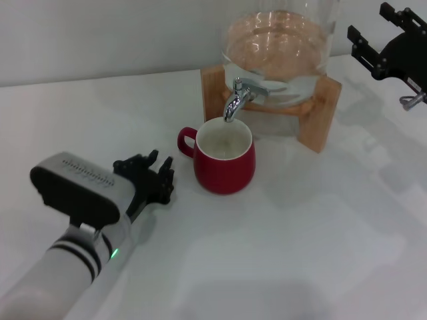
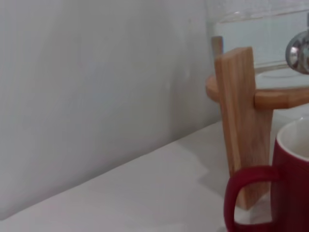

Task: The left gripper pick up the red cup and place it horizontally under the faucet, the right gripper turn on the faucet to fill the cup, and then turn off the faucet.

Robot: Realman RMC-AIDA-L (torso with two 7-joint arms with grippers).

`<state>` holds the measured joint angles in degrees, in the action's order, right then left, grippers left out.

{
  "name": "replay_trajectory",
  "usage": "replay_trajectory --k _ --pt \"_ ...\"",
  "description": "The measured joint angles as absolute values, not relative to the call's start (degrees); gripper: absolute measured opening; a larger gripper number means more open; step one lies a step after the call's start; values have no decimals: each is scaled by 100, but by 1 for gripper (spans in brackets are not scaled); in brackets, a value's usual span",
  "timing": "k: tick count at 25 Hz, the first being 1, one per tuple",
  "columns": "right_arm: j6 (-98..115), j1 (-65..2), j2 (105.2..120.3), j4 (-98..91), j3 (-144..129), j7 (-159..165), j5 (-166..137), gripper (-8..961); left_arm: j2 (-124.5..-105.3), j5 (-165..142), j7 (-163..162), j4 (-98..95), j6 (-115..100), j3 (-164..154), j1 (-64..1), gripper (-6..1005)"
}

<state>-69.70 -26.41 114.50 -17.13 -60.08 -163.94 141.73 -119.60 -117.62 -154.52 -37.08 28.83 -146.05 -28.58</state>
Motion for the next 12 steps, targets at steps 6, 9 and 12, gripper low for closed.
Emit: replay_trajectory --k 6,9,12 --pt "-7030 -2571 11445 -1772 -5868 -16409 14183 658 -11957 -11747 -14843 -4083 3324 -14430 -2218 276" --pt "-7056 -2414 11451 -1985 -5866 -16383 14186 658 -11953 -11738 -14456 -4291 3821 -14379 -1848 278" --pt "-7068 -2340 11464 -2089 -5864 -16381 14186 658 -11961 -11736 -14019 -4408 4504 -14365 -1478 281"
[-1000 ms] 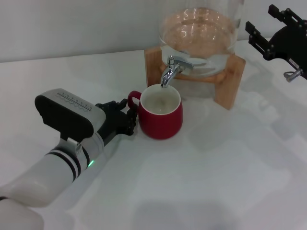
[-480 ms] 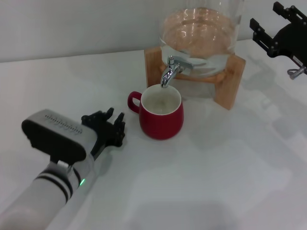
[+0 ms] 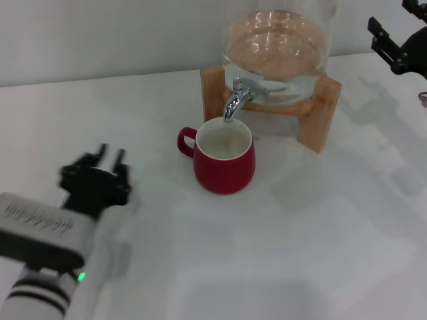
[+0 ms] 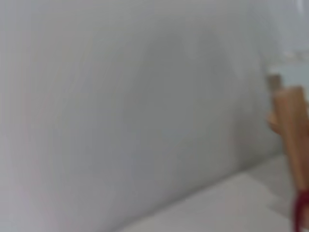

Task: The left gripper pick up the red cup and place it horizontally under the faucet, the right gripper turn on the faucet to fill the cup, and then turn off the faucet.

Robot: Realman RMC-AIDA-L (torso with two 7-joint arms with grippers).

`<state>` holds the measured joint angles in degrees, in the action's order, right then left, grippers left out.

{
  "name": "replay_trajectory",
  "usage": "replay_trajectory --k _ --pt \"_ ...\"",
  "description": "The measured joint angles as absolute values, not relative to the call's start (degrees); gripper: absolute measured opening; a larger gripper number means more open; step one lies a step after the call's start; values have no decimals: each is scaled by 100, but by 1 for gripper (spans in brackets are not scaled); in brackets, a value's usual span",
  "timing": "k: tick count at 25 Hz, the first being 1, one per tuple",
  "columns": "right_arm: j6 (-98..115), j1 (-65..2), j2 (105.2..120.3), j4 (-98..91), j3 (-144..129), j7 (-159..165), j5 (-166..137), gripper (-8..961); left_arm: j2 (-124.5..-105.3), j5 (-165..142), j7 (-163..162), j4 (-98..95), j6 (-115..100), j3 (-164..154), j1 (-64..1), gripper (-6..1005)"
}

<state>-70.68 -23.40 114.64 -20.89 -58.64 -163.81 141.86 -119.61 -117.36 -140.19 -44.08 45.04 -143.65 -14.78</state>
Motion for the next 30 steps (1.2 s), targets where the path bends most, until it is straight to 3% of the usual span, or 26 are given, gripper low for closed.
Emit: replay_trajectory --k 8,22,30 --pt "-7397 -2115 11490 -2034 -5443 -16388 14190 658 -11950 -11743 -13529 -4146 7254 -14402 -896 287" --pt "-8404 -1868 11492 -1677 -4893 -15684 14107 657 -11912 -11713 -16290 -2722 8787 -13160 -1183 299" --pt "-9033 -1744 11477 -1577 -4994 -14648 13139 657 -11909 -11714 -17019 -2575 8470 -12361 -1257 520"
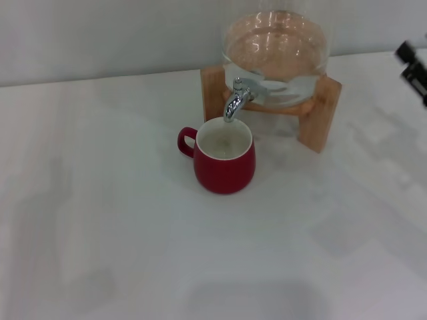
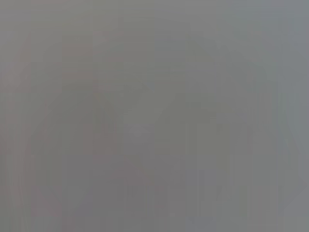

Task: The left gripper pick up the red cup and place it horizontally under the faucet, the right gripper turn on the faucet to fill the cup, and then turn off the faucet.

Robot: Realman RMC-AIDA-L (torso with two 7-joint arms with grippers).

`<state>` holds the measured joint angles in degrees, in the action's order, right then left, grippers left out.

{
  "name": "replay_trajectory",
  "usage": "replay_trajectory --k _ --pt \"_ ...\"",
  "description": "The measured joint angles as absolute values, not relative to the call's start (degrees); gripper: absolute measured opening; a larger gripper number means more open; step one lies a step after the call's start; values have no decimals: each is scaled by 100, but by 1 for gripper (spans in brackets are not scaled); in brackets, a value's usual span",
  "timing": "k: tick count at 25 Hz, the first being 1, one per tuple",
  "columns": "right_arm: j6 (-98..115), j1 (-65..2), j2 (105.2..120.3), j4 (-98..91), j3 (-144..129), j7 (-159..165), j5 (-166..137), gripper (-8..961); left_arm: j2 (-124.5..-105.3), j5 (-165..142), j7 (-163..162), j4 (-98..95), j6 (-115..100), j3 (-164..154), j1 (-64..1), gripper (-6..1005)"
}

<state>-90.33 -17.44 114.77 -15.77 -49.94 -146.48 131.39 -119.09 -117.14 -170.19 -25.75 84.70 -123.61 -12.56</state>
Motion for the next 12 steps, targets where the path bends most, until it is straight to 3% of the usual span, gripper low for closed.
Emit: replay_trajectory --k 5,10,12 --pt "-9137 -1780 11482 -1579 -5060 -14265 12474 657 -11904 -11716 -17018 -2457 8351 -12304 -1412 762" --pt "-9137 -1936 11490 -1593 -5466 -14100 12229 657 -11900 -11717 -17024 -2302 8338 -12296 -1571 892" --pt "-9109 -2014 11495 -1571 -5640 -14084 12225 657 -11900 -11717 -17025 -2290 8338 -12295 -1585 892"
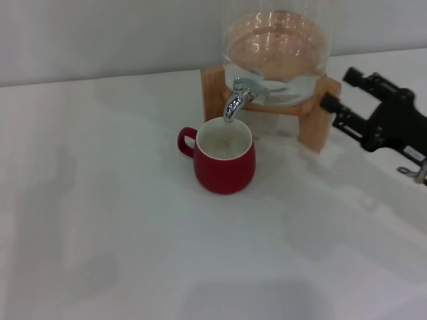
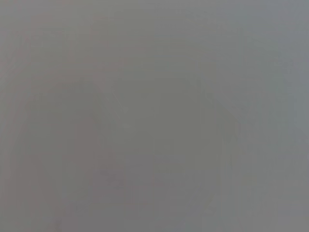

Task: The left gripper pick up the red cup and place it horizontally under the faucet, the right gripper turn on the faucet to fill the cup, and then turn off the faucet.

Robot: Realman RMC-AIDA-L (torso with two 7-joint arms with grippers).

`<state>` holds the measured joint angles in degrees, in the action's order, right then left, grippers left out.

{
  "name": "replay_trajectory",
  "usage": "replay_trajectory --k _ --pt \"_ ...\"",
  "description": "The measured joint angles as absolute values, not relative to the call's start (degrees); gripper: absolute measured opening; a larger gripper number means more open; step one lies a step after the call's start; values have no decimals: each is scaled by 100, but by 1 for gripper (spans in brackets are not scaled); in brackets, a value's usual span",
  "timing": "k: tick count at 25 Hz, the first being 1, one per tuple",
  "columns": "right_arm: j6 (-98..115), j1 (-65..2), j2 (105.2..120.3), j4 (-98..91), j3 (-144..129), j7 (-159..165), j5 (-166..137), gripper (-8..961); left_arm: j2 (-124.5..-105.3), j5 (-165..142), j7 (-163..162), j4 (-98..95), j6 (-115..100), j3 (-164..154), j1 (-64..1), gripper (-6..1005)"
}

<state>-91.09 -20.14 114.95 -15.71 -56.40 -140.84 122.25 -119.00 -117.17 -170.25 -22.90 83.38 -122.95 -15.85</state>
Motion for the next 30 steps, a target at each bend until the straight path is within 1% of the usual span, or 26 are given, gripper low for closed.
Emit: replay_trajectory --k 30 --pt "-8351 -2817 11575 -1494 -6491 -14124 12208 657 -11927 -11779 -17190 -2258 8367 -12662 -1634 888"
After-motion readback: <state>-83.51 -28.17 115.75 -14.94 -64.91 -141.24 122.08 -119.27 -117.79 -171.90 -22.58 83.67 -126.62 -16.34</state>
